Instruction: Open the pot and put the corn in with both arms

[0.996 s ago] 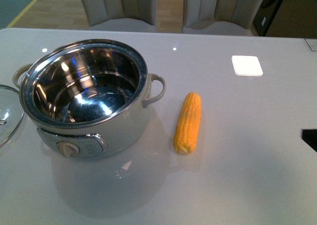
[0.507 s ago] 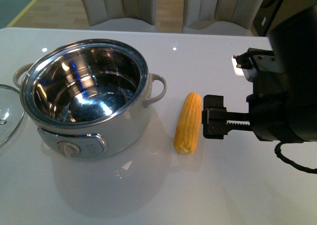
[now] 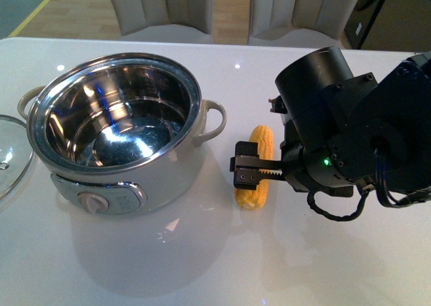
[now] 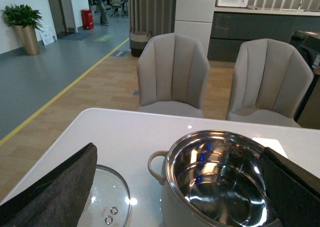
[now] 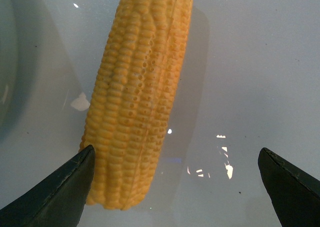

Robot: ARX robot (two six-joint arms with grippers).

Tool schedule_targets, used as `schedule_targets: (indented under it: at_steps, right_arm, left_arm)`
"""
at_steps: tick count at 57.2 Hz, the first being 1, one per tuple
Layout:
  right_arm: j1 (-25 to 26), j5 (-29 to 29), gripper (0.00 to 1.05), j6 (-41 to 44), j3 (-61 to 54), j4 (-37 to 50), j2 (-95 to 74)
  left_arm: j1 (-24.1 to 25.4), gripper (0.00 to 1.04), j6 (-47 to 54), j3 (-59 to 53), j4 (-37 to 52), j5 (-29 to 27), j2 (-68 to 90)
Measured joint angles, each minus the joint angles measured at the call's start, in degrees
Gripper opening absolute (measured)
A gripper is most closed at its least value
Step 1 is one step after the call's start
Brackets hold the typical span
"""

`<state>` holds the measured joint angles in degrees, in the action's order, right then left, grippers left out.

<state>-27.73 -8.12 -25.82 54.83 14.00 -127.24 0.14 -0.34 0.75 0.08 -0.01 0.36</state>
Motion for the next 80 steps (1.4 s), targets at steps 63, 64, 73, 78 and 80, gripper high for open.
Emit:
schedule_targets:
  at_steps: [63,64,73,78,80]
  right_arm:
    - [-0.68,0.09,0.35,0.24,5.84,-0.02,-7.21]
    - [-0.68,0.28,0.34,0.26,5.44,0.28,-7.02]
    - [-0.09,1.95,0.30,0.33,2.47,1.62,-5.53]
    - [0.87,3.32,0.29,0.22,0.04,2.67,-3.85]
    - [1.33,3.80,0.28,0.00,-0.92,3.08,-2.86]
  left_arm:
    - [0.00,0.98,0.00,0.00,0.00,0.00,0.00]
    - [0.00,0.98,0.00,0.00,0.00,-0.02,0.00]
    - [0.00,0.98,0.00,0.00,0.00,0.00,0.00]
    - [0.00,0.98,0.00,0.00,0.00,0.00,0.00]
    - [0.00,0.98,0.00,0.00,0.00,-0.02,-0.02]
